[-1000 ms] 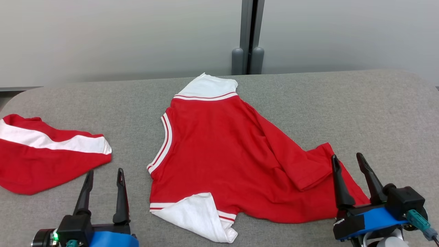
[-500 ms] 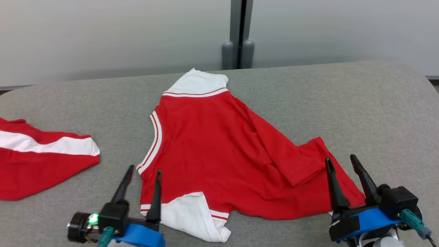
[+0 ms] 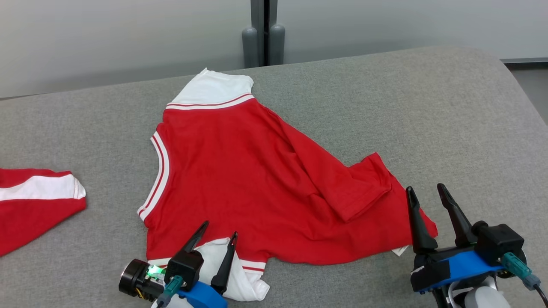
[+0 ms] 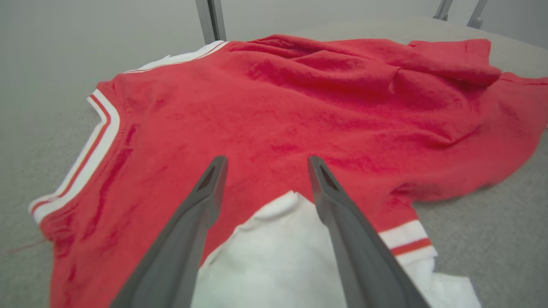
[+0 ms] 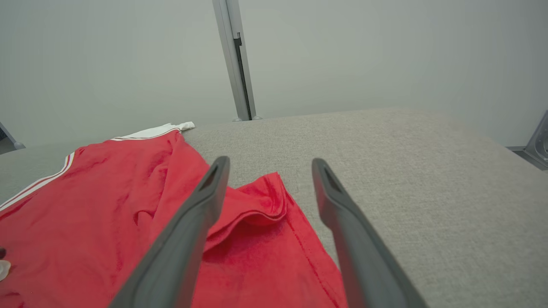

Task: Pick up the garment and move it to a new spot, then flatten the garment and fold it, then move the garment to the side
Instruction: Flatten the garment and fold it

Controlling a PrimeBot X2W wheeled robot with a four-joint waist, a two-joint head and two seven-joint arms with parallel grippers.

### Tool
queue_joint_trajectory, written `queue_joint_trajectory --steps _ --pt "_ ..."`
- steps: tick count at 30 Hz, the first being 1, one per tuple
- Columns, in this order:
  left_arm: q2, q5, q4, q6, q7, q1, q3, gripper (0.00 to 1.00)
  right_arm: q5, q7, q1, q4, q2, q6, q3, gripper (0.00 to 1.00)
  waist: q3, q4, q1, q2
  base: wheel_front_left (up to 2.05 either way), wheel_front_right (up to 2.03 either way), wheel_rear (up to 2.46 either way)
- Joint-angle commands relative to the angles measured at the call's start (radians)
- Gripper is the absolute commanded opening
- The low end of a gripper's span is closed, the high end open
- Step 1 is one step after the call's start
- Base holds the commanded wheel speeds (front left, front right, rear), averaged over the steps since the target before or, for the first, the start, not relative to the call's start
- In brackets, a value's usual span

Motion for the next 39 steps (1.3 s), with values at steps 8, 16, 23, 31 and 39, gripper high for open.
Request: queue_joint_trajectory --steps 8,16,23,31,39 --pt "0.022 -0.035 0.105 -0.003 0.0 -0.067 -0.029 1.0 0.011 0.0 -0.037 -0.003 -0.005 0.0 -0.006 1.0 0.032 -0.026 -0.0002 -0.0001 0.0 0.0 0.0" --pt "0.02 -0.048 0.158 -0.003 0.001 -0.079 -0.061 0.0 0.008 0.0 -0.035 -0.006 0.0 0.0 -0.016 1.0 0.036 -0.026 -0.0002 -0.0001 0.0 0.0 0.0" --pt "0.012 -0.048 0.069 -0.001 0.0 -0.065 -0.029 0.0 0.007 0.0 -0.017 -0.009 -0.002 0.0 -0.031 1.0 0.022 0.013 -0.0002 -0.0001 0.0 0.0 0.0" --pt "0.007 -0.021 -0.098 0.013 0.0 0.025 -0.004 0.0 0.01 0.0 -0.002 -0.006 0.001 0.0 -0.029 1.0 0.001 0.086 -0.0002 -0.0001 0.0 0.0 0.0" --pt "-0.005 -0.013 -0.132 0.007 0.0 0.153 -0.034 0.0 0.011 0.0 0.011 0.002 -0.006 0.0 -0.028 1.0 -0.01 0.136 -0.0002 -0.0001 0.0 0.0 0.0"
